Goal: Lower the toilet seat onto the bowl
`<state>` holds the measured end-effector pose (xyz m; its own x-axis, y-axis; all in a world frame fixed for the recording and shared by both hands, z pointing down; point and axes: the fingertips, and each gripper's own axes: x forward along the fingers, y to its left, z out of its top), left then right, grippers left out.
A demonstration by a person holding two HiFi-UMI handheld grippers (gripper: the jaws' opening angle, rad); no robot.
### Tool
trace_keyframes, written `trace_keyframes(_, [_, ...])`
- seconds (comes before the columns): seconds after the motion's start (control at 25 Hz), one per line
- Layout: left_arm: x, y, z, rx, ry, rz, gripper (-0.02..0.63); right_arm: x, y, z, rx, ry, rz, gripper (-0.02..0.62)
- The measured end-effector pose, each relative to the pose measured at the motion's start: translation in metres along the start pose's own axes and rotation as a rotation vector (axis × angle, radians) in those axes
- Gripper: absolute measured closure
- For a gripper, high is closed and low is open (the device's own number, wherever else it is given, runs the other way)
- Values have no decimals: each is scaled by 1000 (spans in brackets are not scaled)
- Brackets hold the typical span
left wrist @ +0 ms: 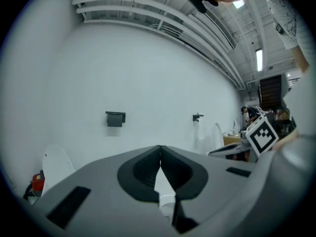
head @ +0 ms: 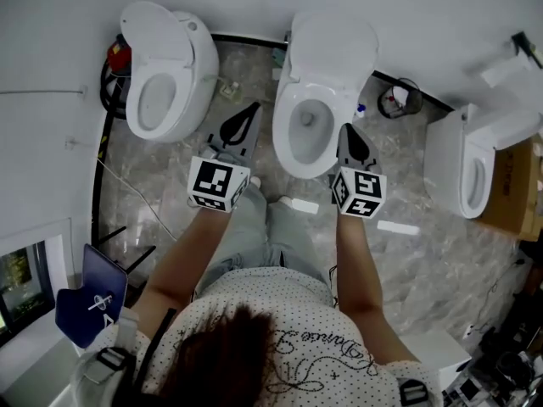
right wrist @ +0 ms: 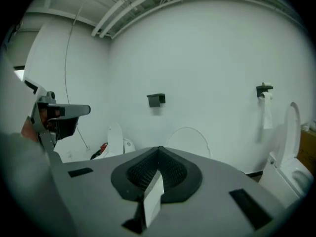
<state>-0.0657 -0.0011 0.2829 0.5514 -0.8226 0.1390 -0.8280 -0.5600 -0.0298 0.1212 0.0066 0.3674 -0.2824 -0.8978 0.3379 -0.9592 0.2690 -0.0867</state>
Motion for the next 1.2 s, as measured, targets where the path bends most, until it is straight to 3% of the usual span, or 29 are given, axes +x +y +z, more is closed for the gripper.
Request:
trace_keyframes(0.2, [1,-9,24,-4,-49,-18,601,-22,7,70,-47,-112,16,584])
trace_keyframes(0.48, [-1,-14,50,10,-91,-25,601,-50,12,125,-81,-208,27,584])
trace_keyframes(1.2, [-2,-25,88,22,-155,-42,601,-77,16,159,-77,-295,23,584])
